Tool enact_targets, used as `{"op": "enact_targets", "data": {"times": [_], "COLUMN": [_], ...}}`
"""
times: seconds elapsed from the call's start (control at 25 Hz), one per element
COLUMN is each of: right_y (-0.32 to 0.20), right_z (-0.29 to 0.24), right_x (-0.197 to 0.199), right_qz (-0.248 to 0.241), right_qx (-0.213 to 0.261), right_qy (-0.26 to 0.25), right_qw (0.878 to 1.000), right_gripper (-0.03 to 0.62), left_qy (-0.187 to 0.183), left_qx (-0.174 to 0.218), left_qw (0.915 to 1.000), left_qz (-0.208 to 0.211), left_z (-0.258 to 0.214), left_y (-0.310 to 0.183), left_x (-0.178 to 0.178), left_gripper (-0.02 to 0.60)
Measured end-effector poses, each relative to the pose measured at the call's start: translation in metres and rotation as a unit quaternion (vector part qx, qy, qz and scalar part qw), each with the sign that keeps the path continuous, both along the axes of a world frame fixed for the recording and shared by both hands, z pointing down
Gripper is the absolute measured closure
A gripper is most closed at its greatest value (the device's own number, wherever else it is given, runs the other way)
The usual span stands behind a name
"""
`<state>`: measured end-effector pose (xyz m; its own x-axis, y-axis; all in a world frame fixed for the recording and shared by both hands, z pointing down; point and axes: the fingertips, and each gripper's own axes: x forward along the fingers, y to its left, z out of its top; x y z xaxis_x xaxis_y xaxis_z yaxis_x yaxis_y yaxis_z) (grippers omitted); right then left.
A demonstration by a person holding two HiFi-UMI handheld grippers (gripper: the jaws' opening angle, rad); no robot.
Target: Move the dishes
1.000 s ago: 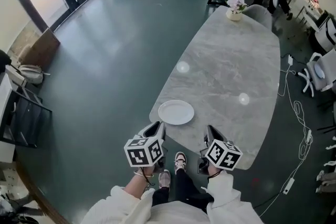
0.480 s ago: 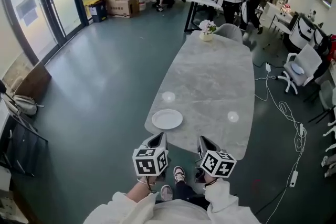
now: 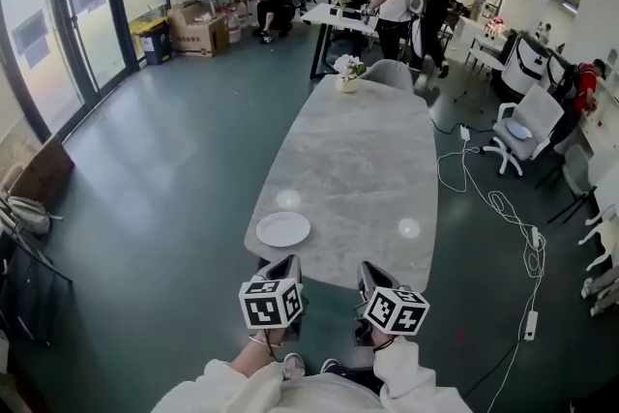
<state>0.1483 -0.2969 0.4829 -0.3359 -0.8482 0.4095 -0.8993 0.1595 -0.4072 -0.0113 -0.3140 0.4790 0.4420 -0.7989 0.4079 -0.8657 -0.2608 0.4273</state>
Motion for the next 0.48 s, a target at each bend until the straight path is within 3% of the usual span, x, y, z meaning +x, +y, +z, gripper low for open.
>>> {"op": "enact_targets", "data": {"times": [0.48], "right_y": [0.019], "right_z": [-0.002], "right_x": [0.051], "right_qz": [-0.005], "right_qx": [0.001], "right_qy": [-0.006], "right_qw": [1.000], "right_gripper": [0.537], "left_qy": [-0.033], "left_qx": [-0.001], "left_qw": [0.9994], "left_qz": [-0.009], "left_z": [0.001], "left_y": [0.022], "left_x": [0.048], "left_gripper": [0.575]}}
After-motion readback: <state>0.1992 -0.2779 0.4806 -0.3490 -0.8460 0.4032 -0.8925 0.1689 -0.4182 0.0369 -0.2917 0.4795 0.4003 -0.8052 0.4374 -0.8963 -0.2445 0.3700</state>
